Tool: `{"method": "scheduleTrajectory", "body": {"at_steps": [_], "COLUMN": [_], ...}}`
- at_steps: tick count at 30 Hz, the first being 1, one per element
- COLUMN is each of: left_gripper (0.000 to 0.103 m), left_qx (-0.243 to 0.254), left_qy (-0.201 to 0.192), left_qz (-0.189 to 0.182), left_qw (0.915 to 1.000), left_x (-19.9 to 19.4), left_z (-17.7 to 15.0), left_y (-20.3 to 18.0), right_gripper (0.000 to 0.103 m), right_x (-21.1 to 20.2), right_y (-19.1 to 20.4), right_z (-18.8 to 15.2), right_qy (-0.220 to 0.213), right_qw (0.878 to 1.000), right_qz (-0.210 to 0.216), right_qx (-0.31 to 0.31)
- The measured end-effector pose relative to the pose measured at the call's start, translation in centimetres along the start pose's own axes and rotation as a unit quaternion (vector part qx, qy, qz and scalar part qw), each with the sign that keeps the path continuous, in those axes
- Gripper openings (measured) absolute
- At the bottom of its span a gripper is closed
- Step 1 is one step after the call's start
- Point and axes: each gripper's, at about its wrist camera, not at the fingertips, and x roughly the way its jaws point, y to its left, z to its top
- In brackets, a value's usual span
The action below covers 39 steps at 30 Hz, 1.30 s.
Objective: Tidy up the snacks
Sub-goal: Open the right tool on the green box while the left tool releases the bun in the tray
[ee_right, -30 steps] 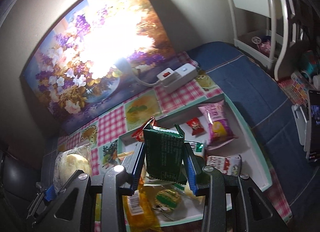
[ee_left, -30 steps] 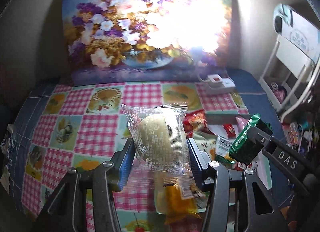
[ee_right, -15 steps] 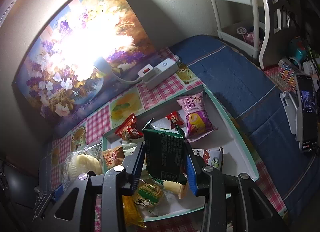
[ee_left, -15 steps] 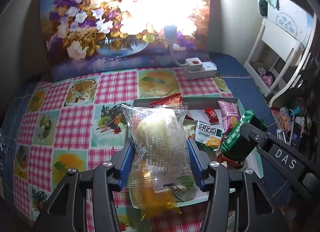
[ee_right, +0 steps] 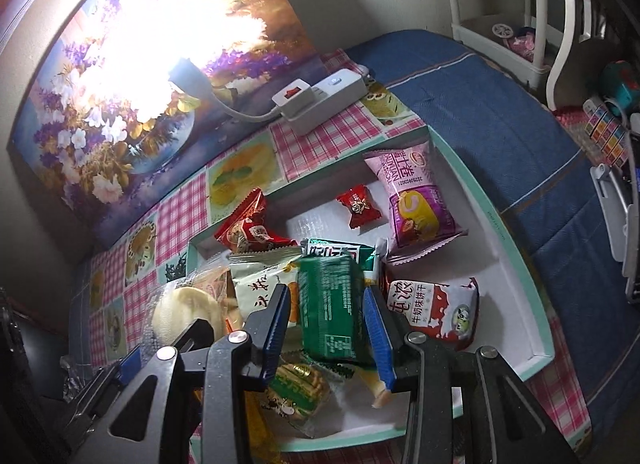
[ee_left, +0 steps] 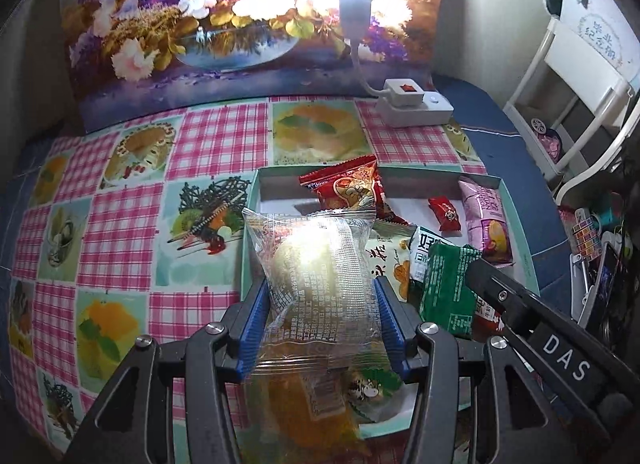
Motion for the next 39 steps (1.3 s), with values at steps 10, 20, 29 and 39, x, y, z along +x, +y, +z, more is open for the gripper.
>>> {"method": "scheduleTrajectory", "body": {"at_steps": [10, 20, 29, 39], "left_gripper": [0.054, 0.055, 0.064, 0.092], "left_qx": [-0.014, -0.011, -0.014, -0.047], "left_qy": [0.012, 0.011, 0.011, -0.019], "left_qz": [-0.019, -0.016, 0.004, 0.066], "left_qw": [0.9997, 0.9998, 0.9998, 0.9965], "left_x": [1.5, 1.1, 0.2, -1.4], "left_z": [0.5, 0.8, 1.0, 1.4], "left_y": [0.2, 0.1, 0.8, 3.5], "right_gripper": [0.041, 0.041, 0.041, 0.066], "right_x": [1.5, 1.8, 1.5, 1.4], "right_y": [-0.7, -1.2, -1.2, -0.1], "right_z": [0.3, 0.3, 0.2, 0.3], "right_qy": [0.017, 0.024, 0.02, 0.014], "right_qw": [1.0, 0.999, 0.999, 0.999], "right_qz": [-0.012, -0.017, -0.024, -0.036], "right_qx": [0.01, 0.016, 0.018, -0.015]}}
